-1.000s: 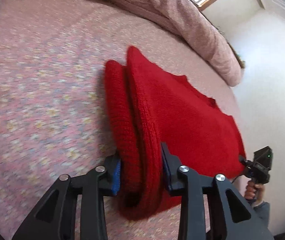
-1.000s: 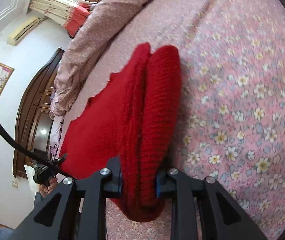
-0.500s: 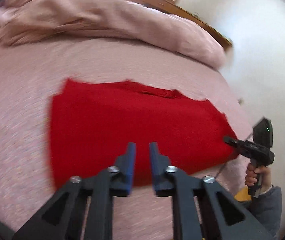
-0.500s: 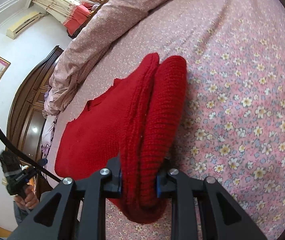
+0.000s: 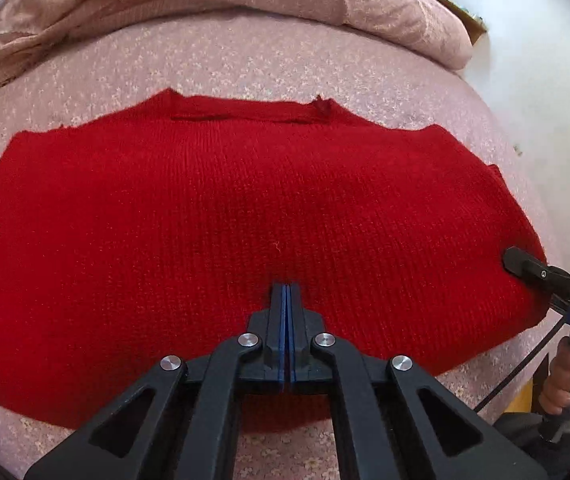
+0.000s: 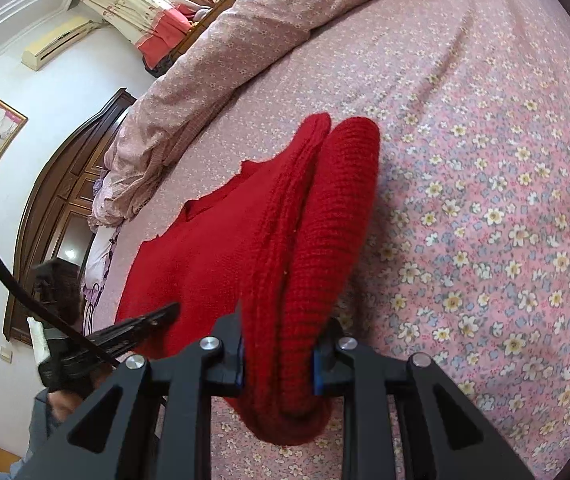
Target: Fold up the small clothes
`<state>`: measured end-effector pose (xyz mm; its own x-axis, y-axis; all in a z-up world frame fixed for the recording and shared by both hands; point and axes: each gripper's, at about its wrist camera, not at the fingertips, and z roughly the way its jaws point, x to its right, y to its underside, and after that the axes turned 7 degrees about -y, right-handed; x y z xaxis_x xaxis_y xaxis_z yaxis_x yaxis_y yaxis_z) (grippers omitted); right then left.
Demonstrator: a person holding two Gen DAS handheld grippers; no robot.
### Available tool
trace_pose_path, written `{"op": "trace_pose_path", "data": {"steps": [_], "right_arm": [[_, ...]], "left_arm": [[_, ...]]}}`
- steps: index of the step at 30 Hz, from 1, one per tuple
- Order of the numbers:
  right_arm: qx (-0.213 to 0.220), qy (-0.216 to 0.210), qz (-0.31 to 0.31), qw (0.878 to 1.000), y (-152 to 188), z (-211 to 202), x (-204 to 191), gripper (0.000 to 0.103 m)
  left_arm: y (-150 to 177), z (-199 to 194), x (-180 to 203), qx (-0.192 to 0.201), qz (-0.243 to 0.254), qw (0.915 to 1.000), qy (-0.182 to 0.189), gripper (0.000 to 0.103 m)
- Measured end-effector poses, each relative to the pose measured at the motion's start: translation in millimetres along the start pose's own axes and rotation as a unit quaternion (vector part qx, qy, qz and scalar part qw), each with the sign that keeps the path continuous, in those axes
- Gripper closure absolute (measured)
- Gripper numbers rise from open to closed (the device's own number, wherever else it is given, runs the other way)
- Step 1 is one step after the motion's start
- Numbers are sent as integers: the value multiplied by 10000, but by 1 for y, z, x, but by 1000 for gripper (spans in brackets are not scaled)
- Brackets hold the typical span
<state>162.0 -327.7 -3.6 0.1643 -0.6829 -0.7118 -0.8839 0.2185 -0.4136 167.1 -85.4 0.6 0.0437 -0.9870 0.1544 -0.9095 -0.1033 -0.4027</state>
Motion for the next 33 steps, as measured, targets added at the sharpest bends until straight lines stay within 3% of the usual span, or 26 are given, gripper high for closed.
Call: {"op": "trace_pose_path", "data": {"steps": [5, 8, 12, 17, 21, 26, 31, 33], "right_arm": [[18, -15, 84, 10000, -4, -2, -4, 80], [21, -2, 55, 10000, -11, -8, -16, 80], [-82, 390, -358, 9986, -20, -13, -63, 81], [-293, 1051, -1029, 9887, -34, -9, -138, 81], [-526, 1719, -1634, 9700, -41, 8, -199, 81], [-751, 2279, -2220, 9451, -36, 52, -283, 81], [-526, 2403, -2431, 9383, -10, 125, -354, 81], [-362, 2313, -2454, 9407, 13, 165, -369, 81]], "left_arm": [[14, -27, 8, 118, -39, 9999, -79, 103], [24, -11, 10, -26, 17, 9999, -161, 103], [22, -12, 7, 32, -128, 9999, 42, 103], [28, -39, -20, 42, -435, 9961, 765, 103], [34, -70, -61, 269, -569, 9928, 1021, 103], [43, -116, -136, 806, -730, 9900, 903, 103], [66, -128, -220, 956, -1307, 9832, 842, 103], [77, -120, -244, 917, -1539, 9806, 801, 103]]}}
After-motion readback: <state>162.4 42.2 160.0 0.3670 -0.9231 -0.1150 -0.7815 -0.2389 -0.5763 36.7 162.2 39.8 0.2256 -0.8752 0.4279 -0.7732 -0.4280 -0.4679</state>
